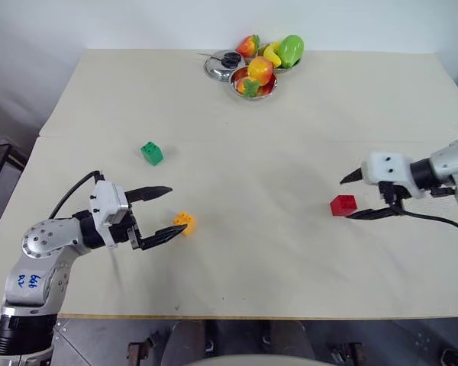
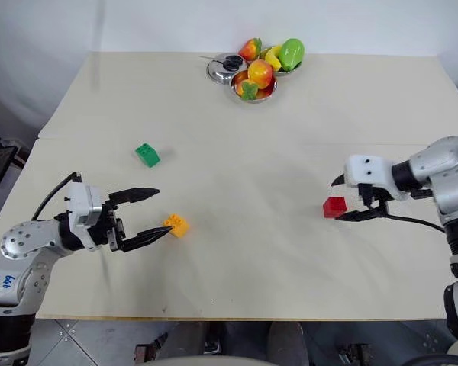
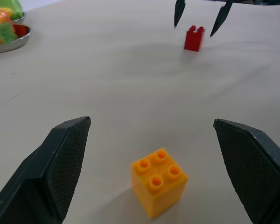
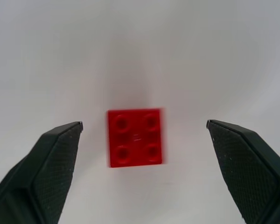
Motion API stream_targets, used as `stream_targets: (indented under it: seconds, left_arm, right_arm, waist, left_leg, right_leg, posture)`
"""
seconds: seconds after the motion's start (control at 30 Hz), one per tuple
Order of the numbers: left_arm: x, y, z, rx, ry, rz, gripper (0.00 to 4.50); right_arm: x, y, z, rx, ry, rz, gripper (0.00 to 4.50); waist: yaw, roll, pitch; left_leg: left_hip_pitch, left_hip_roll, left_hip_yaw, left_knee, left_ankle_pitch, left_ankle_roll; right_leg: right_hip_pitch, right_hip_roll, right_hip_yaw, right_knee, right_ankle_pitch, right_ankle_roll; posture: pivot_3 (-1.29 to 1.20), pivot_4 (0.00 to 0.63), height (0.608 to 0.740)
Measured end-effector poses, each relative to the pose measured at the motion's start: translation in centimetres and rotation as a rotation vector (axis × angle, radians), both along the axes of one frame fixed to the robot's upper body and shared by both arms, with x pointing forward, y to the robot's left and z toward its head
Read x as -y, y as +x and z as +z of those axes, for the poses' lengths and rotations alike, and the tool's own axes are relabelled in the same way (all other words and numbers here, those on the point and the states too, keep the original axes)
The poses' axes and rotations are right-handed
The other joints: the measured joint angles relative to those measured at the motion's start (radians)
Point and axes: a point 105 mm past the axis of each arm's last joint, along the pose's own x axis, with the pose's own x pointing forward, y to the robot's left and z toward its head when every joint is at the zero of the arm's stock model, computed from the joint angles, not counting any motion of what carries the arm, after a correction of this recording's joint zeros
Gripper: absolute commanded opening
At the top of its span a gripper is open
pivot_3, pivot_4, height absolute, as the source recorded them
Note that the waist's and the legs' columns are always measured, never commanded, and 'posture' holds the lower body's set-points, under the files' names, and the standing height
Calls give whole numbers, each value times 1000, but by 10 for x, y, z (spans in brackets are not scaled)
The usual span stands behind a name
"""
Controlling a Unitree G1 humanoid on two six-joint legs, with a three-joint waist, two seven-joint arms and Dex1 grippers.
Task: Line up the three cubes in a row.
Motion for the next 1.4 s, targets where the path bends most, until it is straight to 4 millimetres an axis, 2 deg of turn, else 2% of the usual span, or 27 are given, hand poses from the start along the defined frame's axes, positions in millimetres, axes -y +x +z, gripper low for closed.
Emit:
stream_targets:
  seconds: [0.07,0.2,0.3,0.37,0.43,0.57,0.63,0.73,0.83,0.93,1.1,1.2,1.3,1.4]
  left_arm:
    - [-10,-1,0,10,-14,51,4500]
    - [-61,-4,-13,-16,-79,289,4500]
    - [-93,-16,-23,-31,-95,421,4500]
    - [-117,-30,-32,-62,-100,509,4500]
    - [-133,-45,-43,-103,-89,567,4500]
    - [-154,-64,-59,-169,-84,645,4500]
    - [-166,-70,-64,-174,-95,695,4500]
    - [-175,-69,-67,-176,-118,738,4500]
    - [-177,-60,-62,-135,-154,762,4500]
    - [-175,-61,-65,-130,-172,765,4500]
    - [-159,-41,-62,-122,-218,699,4500]
    - [-129,7,-40,-53,-235,586,4500]
    - [-98,58,-16,-22,-239,482,4500]
    - [-77,95,-7,-40,-209,447,4500]
  right_arm:
    - [-4,-5,7,36,138,28,4476]
    - [-21,-20,20,-9,648,19,4476]
    - [-27,-40,7,-21,690,38,4476]
    - [-33,-54,-7,-27,729,35,4476]
    - [-35,-64,-16,-3,755,20,4476]
    - [-26,-70,-9,139,804,-56,4476]
    - [-19,-77,-15,152,808,-108,4476]
    - [-12,-84,-25,167,861,-153,4476]
    - [0,-90,-31,205,873,-195,4476]
    - [9,-94,-36,208,873,-241,4476]
    - [11,-93,-31,244,882,-253,4476]
    - [8,-91,-25,267,883,-238,4476]
    - [2,-89,-22,263,888,-226,4476]
    - [-6,-88,-20,246,890,-207,4476]
  waist:
    - [1,-1,0]
    - [2,-2,1]
    - [7,-4,1]
    - [8,-5,1]
    - [6,-5,1]
    - [7,-6,1]
    - [8,-7,0]
    - [5,-8,-1]
    - [4,-8,-1]
    - [1,-8,-1]
    - [0,-8,-1]
    - [29,-8,-2]
    - [36,-10,-2]
    - [25,-10,-3]
  left_leg:
    - [0,0,0,0,0,0]
    - [1,1,-1,0,0,0]
    - [1,1,-1,0,0,0]
    - [1,0,-1,0,-1,1]
    - [1,0,0,0,-2,1]
    - [2,0,0,0,-2,1]
    - [3,1,-1,0,-2,0]
    - [3,1,0,-1,-2,0]
    - [3,1,0,-1,-2,0]
    - [3,1,0,-1,-3,0]
    - [4,2,1,-1,-3,0]
    - [4,-1,-1,0,-1,2]
    - [3,-2,-1,1,0,2]
    - [4,-2,3,0,0,2]
  right_leg:
    - [1,0,0,0,0,0]
    - [1,0,-1,0,0,0]
    - [1,-1,-1,0,0,0]
    - [1,-1,0,0,0,0]
    - [1,-2,0,0,0,0]
    - [1,-1,1,0,0,0]
    - [1,-1,0,0,0,-1]
    - [1,-1,1,1,0,-1]
    - [1,-2,1,1,0,-1]
    - [1,-2,1,1,0,-1]
    - [1,-2,1,2,0,-1]
    - [2,-3,1,4,1,-2]
    - [1,-3,1,7,2,-3]
    - [0,-1,1,6,2,-3]
  posture:
    - [0,150,740]
    - [0,150,740]
    - [0,150,740]
    - [0,150,740]
    - [0,150,740]
    - [0,150,740]
    - [0,150,740]
    - [0,150,740]
    - [0,150,740]
    - [0,150,740]
    - [0,150,740]
    - [0,150,740]
    - [0,150,740]
    - [0,150,740]
